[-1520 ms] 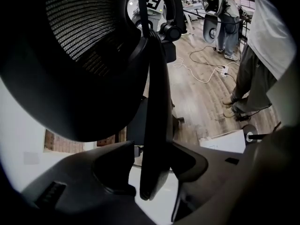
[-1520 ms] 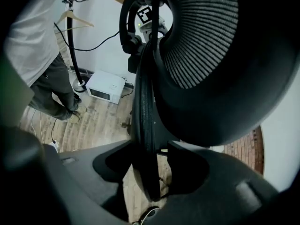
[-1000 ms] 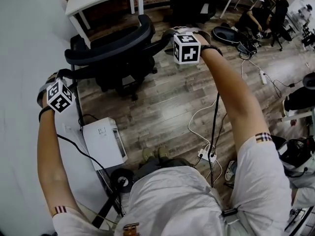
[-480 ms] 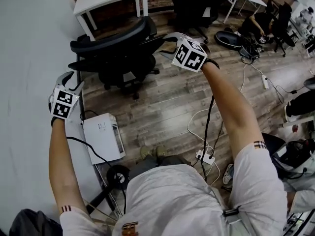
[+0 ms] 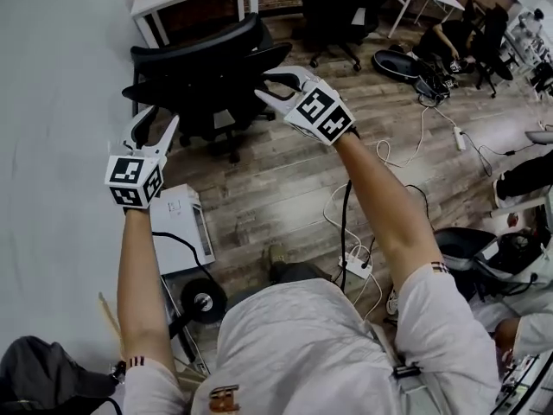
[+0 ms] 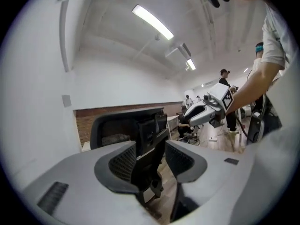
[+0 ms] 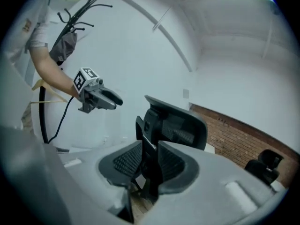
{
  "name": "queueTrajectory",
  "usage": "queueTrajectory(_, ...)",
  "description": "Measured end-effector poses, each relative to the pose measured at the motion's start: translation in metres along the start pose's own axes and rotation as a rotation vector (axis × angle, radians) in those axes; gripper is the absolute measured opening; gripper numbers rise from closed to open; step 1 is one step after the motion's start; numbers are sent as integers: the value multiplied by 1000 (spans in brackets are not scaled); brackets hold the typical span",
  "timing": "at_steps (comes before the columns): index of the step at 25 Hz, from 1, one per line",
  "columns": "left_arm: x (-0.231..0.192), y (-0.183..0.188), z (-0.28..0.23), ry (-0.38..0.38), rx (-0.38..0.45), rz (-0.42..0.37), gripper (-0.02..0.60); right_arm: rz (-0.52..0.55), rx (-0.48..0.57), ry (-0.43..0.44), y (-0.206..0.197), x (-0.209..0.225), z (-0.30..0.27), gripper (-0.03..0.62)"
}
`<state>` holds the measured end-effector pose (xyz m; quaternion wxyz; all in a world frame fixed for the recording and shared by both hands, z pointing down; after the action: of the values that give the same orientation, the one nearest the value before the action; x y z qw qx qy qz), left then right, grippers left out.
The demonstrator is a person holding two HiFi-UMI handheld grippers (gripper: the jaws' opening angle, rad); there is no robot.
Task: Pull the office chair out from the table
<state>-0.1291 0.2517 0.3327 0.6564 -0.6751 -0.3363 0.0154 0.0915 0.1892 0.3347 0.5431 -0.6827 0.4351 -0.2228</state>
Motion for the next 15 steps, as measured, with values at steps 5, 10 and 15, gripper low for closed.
queueTrajectory(5, 34, 22, 21, -26, 107, 71, 147, -80, 87, -16, 9, -51, 14, 57)
queueTrajectory(10, 57, 41, 45, -49, 188, 117, 99, -162, 180, -21, 22, -96, 24, 3)
queueTrajectory(15, 78, 57, 60, -60, 234, 141, 55, -199, 247, 10, 33, -128, 37, 3)
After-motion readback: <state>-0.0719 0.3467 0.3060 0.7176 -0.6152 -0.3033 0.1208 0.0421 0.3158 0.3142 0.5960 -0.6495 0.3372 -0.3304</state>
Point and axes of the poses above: the fingertips, and each gripper's own axes: z backward along the fingers, x to its right, y out of its top, the point moved 4 cm from there along z, backward along the fingers, and after that the axes turned 15 degrees about -z, right-handed, at the moved point
